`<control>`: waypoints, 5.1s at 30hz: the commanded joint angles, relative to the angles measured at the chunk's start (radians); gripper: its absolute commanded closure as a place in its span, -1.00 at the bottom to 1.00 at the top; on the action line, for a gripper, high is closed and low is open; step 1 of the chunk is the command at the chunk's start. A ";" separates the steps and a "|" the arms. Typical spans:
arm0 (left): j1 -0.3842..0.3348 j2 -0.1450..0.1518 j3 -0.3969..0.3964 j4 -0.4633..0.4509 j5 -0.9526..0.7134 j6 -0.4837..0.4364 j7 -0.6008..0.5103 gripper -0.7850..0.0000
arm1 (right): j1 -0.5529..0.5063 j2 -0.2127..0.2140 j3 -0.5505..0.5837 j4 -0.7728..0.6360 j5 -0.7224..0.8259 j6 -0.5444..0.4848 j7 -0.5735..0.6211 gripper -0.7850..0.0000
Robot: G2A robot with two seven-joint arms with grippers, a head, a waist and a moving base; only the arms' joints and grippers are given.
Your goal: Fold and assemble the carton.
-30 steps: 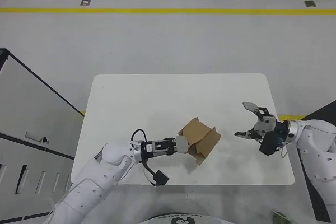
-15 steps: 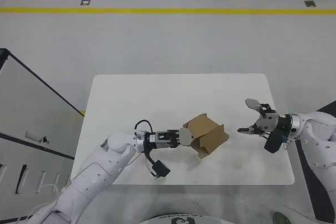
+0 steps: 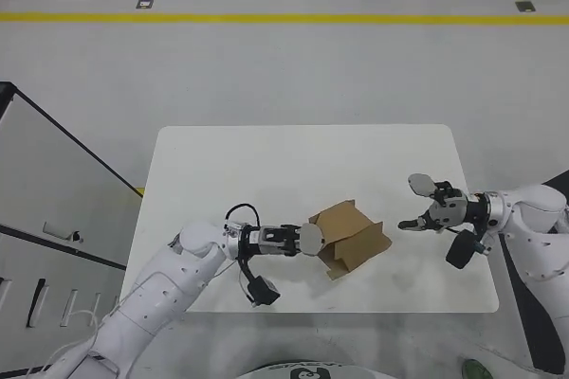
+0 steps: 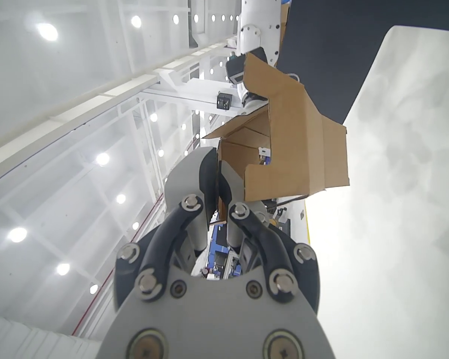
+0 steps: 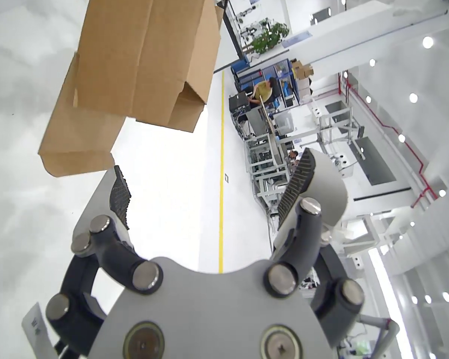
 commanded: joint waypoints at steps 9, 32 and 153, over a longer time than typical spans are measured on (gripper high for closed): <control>-0.028 -0.003 0.021 0.042 -0.032 0.001 0.076 1.00 | 0.118 -0.015 -0.161 0.050 0.042 0.101 -0.061 -1.00; -0.069 -0.016 0.059 0.106 -0.107 0.007 0.141 1.00 | 0.252 0.020 -0.425 0.066 0.171 0.212 -0.061 -0.76; -0.007 0.007 -0.006 0.017 -0.048 0.054 -0.032 -1.00 | 0.220 0.198 -0.494 -0.169 0.151 0.808 0.167 1.00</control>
